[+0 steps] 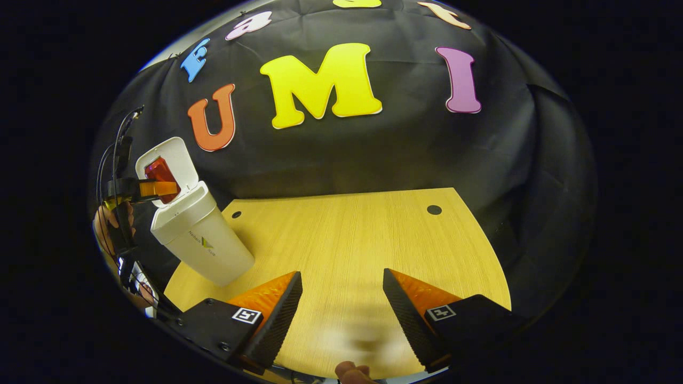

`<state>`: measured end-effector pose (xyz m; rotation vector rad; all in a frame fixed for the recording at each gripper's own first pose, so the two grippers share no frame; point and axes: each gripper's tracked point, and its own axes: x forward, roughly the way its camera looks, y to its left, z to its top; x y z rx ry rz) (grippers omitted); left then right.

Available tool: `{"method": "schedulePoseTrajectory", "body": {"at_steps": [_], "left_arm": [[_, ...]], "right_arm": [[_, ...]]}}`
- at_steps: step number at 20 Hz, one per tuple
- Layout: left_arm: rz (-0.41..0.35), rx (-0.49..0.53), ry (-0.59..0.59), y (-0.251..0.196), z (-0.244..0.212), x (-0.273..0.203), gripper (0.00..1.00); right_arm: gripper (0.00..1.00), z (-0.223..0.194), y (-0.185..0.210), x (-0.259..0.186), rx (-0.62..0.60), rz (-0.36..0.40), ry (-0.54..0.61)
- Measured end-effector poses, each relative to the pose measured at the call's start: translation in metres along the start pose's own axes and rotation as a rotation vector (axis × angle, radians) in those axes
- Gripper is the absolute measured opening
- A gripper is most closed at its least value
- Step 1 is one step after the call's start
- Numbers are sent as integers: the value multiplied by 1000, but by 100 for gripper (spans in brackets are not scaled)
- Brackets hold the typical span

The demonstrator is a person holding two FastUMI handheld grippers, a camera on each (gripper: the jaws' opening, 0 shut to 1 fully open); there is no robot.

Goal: Press the lid of the desktop garbage bin to open it, pick up the crumpled paper on the desktop and throw it into the bin, then pick up the pop can on the desktop and drop it into the bin, and finally close the garbage bin lid.

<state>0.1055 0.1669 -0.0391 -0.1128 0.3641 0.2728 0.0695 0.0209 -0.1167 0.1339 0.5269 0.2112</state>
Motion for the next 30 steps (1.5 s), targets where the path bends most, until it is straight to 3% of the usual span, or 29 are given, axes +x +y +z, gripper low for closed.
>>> {"method": "schedulePoseTrajectory", "body": {"at_steps": [7,14,15,19,22,24,26,30], "left_arm": [[122,-62,68,35,-22,24,86],[141,-66,58,33,-12,21,88],[134,-64,46,30,-4,18,88],[139,-82,2,29,32,3,92],[150,-34,-31,29,72,-9,93],[146,-39,-84,30,100,-18,93],[137,-65,-149,31,128,-25,93],[189,-68,-228,49,179,-29,93]], "right_arm": [[93,-6,-1,0,8,-8,22],[96,-10,4,4,-5,5,50],[93,-9,7,4,-11,11,52],[96,-6,15,9,-27,35,53],[96,-7,19,11,-36,50,67],[93,-4,19,13,-43,53,62],[96,-2,20,16,-30,53,61],[93,-2,20,19,-7,54,59]]}}
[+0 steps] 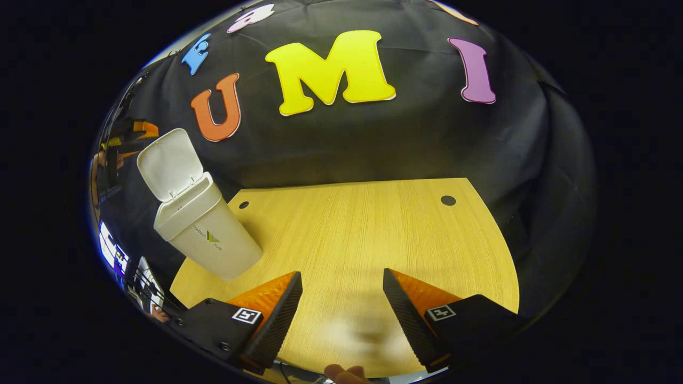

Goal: Press the lid of the desktop garbage bin to open it, pick up the crumpled paper on the desktop and throw it into the bin, then pick up the pop can on the desktop and drop it into the bin, and finally close the garbage bin lid.

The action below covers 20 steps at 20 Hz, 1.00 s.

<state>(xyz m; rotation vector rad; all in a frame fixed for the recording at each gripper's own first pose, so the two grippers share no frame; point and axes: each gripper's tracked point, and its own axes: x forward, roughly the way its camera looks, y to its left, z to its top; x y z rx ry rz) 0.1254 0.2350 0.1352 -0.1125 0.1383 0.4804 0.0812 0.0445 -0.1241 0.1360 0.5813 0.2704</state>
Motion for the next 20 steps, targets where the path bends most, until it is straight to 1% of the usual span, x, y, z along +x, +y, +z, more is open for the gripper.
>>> {"method": "schedulePoseTrajectory", "body": {"at_steps": [1,2,3,4,5,6,7,8,9,10,13,14,15,16,20], "left_arm": [[15,1,-16,3,9,6,93],[46,2,-26,10,16,17,93],[68,-5,-20,16,17,26,93],[84,-25,-8,21,15,31,92],[92,-55,6,24,14,39,93],[103,-87,19,30,16,49,93],[116,-114,35,36,15,57,93],[126,-140,51,40,14,62,93],[121,-163,65,38,12,68,93],[116,-172,77,35,10,73,95],[149,-157,124,39,-2,78,96],[141,-177,136,34,-8,79,96],[132,-199,151,30,-13,78,96],[129,-214,168,27,-19,77,96],[125,-212,150,19,-25,62,97]], "right_arm": [[93,0,-1,1,3,-2,-1],[93,-1,-1,1,6,-2,1],[93,-1,-1,2,8,-4,2],[93,-1,-3,3,10,-9,2],[96,0,-3,4,14,-11,1],[96,-1,-4,3,16,-11,1],[93,-1,-5,4,15,-16,3],[93,-2,-8,4,13,-20,4],[93,-2,-9,4,12,-22,7],[96,-4,-10,5,13,-25,10],[96,-5,-15,5,18,-28,15],[93,-6,-17,5,23,-30,14],[96,-6,-19,4,31,-28,15],[96,-9,-19,5,33,-25,17],[96,-16,-25,4,22,-18,25]]}}
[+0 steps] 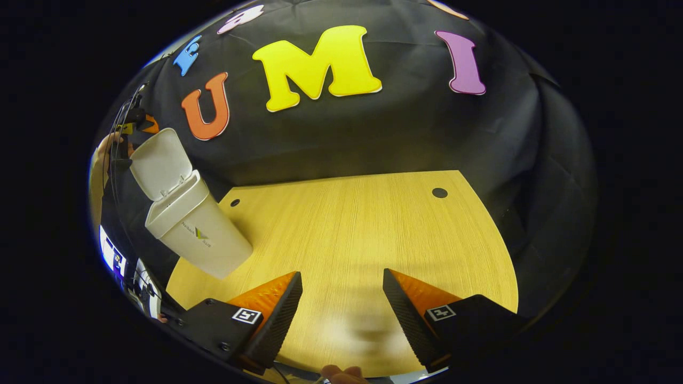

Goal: Press the lid of the desktop garbage bin to open it, pick up the crumpled paper on the desktop and throw it into the bin, then pick up the pop can on the desktop and drop it into the bin, and finally close the garbage bin lid.

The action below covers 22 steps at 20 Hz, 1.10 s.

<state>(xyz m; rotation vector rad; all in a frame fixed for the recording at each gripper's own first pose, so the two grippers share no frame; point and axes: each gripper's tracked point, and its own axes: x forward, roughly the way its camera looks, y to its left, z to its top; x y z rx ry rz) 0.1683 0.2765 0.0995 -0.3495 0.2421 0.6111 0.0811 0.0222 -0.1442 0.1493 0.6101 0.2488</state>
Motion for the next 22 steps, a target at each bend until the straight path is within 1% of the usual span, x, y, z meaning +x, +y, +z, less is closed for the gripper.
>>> {"method": "schedulePoseTrajectory", "body": {"at_steps": [1,2,6,9,10,12,13,16,20,21,22], "left_arm": [[-2,-1,-6,-4,-4,-7,97],[-5,5,-8,-7,-10,-13,97],[-26,23,-29,-24,-44,-41,97],[-46,66,14,-34,-91,-54,97],[-32,88,39,-33,-109,-57,98],[-29,117,46,-33,-131,-61,98],[-31,120,35,-34,-137,-63,98],[-44,95,14,-39,-149,-68,98],[-43,68,33,-38,-167,-68,98],[-45,57,40,-39,-171,-68,98],[-42,65,42,-40,-175,-68,98]], "right_arm": [[93,-2,-1,1,1,2,-1],[96,-4,0,-1,-2,10,1],[96,-13,-1,-1,-28,34,13],[96,-16,-1,-1,-32,59,17],[93,-17,-1,-2,-35,67,17],[93,-20,-3,0,-42,74,25],[96,-22,-2,1,-45,80,32],[96,-29,-3,2,-60,95,48],[96,-37,-7,2,-84,111,67],[93,-38,-8,3,-91,111,68],[96,-38,-11,3,-95,111,70]]}}
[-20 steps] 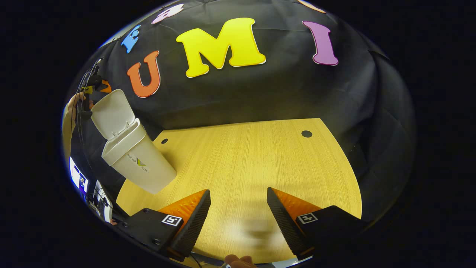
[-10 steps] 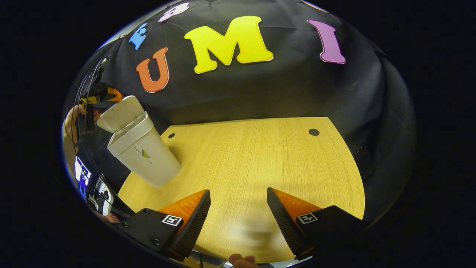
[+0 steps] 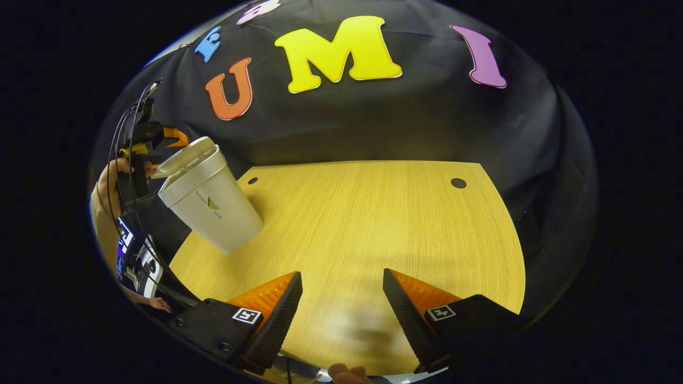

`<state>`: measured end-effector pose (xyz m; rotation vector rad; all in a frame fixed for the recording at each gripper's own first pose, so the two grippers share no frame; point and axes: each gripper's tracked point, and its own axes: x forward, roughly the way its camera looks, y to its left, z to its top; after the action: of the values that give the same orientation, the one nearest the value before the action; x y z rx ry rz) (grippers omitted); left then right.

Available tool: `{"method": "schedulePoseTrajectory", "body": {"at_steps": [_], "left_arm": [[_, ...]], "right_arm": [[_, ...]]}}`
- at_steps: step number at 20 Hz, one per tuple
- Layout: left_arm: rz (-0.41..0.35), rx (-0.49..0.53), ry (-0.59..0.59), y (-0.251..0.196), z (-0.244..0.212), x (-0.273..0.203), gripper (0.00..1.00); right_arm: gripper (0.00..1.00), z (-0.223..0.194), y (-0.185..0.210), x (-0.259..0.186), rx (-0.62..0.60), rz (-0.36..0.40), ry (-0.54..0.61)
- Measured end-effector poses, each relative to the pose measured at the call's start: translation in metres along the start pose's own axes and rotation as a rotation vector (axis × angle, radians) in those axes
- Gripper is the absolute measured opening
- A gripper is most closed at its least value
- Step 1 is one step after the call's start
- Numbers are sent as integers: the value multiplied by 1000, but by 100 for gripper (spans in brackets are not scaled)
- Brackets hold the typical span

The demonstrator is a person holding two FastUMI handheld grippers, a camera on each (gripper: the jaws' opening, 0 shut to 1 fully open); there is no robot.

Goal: Press the lid of the desktop garbage bin to open it, pick up the crumpled paper on the desktop and throw it into the bin, then pick up the pop can on the desktop and drop it into the bin, and finally close the garbage bin lid.

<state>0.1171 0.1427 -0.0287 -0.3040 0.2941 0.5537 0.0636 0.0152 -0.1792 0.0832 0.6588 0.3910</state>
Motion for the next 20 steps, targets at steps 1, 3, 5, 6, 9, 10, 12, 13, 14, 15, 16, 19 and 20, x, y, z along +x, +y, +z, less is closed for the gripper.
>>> {"method": "schedulePoseTrajectory", "body": {"at_steps": [1,3,5,6,9,10,12,13,14,15,16,19,20], "left_arm": [[4,16,3,1,-3,1,98],[15,39,11,1,-12,3,98],[26,47,35,0,-22,4,97],[32,49,44,1,-25,4,97],[50,65,60,4,-31,6,98],[56,76,46,5,-29,8,100],[74,85,45,5,-31,8,98],[85,87,41,6,-31,9,98],[100,83,35,7,-32,10,98],[119,70,25,9,-32,10,98],[132,75,21,6,-33,8,98],[154,109,11,2,-35,10,98],[153,101,13,2,-37,10,98]], "right_arm": [[93,0,-2,0,3,3,1],[93,-2,-6,1,14,11,3],[96,-5,-10,2,21,16,10],[96,-6,-11,3,27,20,13],[93,-12,-13,10,45,40,28],[93,-13,-13,12,50,48,32],[96,-13,-11,17,59,71,29],[96,-13,-11,19,63,80,26],[96,-14,-12,23,67,85,28],[96,-16,-11,26,71,93,31],[96,-16,-12,30,78,100,31],[96,-21,-17,39,96,105,37],[96,-23,-18,41,104,109,40]]}}
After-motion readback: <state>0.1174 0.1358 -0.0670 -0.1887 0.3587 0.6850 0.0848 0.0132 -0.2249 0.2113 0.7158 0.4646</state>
